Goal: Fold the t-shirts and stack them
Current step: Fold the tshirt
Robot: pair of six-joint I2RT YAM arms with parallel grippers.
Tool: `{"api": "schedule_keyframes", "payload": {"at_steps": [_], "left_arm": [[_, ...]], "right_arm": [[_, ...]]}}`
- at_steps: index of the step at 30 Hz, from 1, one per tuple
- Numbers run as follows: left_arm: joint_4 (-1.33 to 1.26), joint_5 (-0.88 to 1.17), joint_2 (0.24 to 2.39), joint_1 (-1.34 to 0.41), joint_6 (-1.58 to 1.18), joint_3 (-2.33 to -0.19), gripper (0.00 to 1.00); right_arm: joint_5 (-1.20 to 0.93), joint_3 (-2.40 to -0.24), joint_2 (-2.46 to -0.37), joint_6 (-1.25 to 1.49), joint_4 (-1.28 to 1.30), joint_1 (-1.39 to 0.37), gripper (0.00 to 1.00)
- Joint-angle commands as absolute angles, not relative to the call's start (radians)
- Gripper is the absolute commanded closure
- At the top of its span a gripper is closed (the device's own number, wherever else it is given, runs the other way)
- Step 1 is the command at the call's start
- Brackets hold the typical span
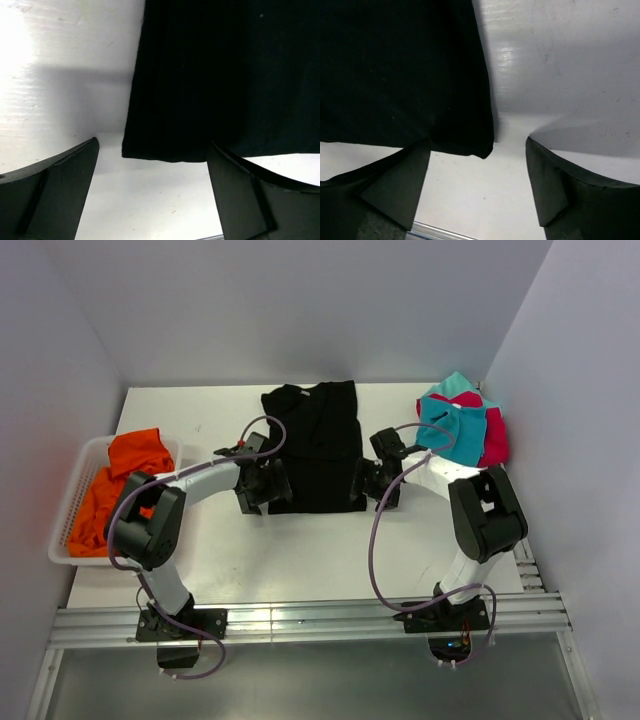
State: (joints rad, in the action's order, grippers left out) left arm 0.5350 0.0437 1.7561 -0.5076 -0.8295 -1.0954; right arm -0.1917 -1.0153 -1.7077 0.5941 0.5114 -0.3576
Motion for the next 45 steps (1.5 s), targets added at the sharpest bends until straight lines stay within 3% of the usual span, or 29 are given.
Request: {"api": "schedule_keyframes", "payload": {"at_steps": [1,5,6,9,10,11,13,16,18,23,33,38,45], "left_arm": [[0.476,0.078,1.761,-0.508,-0.833,-1.105,0.07],[0.454,0.095,1.769,-0.511,-0.828,-1.078,0.11],[0.453,0.095,1.776,-0.509,-0.824,-1.077,0.12],[0.442,0.100,1.782,-0.509,-0.821,-1.068,0.19],[0.439,0.104,1.782,-0.509,-0.821,-1.066,0.21],[0.433,0.106,1.782,-0.509,-0.819,-1.063,0.29],[0.428,0.109,1.787,-0.511,-0.818,-1.060,0.43],[0.425,0.101,1.793,-0.511,-0.811,-1.055,0.93],[0.423,0.103,1.789,-0.511,-0.807,-1.048,1.00],[0.445,0.097,1.723,-0.511,-0.792,-1.000,1.00],[0.733,0.011,1.226,-0.540,-0.810,-0.876,1.00],[0.909,-0.021,1.121,-0.538,-0.834,-0.987,1.00],[0.983,-0.061,1.199,-0.535,-0.807,-1.199,1.00]], "right_arm": [[-0.166,-1.043,-1.724,0.618,0.471,-0.362,0.18],[-0.158,-1.042,-1.741,0.621,0.465,-0.362,0.34],[-0.156,-1.039,-1.741,0.623,0.465,-0.361,0.47],[-0.150,-1.022,-1.740,0.633,0.459,-0.362,0.74],[-0.147,-1.019,-1.738,0.634,0.459,-0.362,0.77],[-0.140,-1.016,-1.740,0.634,0.463,-0.362,0.89],[-0.123,-1.020,-1.746,0.634,0.474,-0.362,1.00],[-0.104,-1.025,-1.756,0.630,0.489,-0.362,1.00],[-0.104,-1.017,-1.747,0.630,0.489,-0.362,1.00],[-0.097,-0.980,-1.660,0.617,0.538,-0.362,1.00],[-0.063,-0.864,-1.177,0.597,0.835,-0.364,1.00],[-0.060,-0.888,-1.013,0.635,0.972,-0.364,1.00],[-0.029,-1.025,-1.054,0.618,1.029,-0.362,1.00]]}}
